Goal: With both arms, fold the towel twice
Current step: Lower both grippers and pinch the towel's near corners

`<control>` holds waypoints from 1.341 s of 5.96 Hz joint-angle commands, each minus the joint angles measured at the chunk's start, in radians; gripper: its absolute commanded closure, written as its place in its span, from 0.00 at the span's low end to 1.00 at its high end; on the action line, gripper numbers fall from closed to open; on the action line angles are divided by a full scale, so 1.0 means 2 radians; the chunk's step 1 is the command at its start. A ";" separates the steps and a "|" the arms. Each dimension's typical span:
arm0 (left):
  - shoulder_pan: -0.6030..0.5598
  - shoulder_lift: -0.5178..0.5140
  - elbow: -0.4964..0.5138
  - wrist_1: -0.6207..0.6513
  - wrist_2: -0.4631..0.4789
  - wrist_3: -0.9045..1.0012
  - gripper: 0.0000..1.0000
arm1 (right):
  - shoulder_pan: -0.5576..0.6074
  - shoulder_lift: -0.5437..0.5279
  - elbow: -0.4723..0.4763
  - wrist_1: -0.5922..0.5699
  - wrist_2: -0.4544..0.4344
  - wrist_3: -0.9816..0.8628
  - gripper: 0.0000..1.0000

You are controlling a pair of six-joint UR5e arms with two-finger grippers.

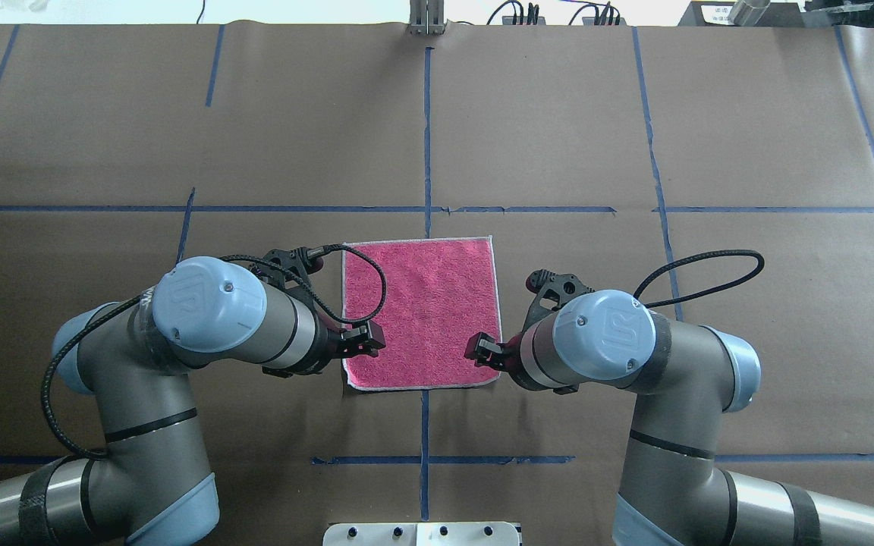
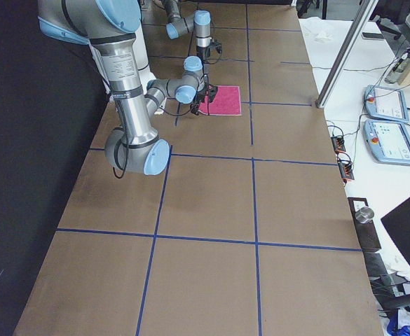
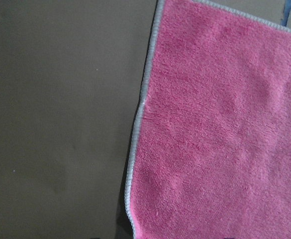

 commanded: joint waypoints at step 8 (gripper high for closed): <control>-0.003 0.006 -0.017 0.000 0.000 0.000 0.14 | -0.001 0.009 -0.013 -0.006 -0.004 0.001 0.39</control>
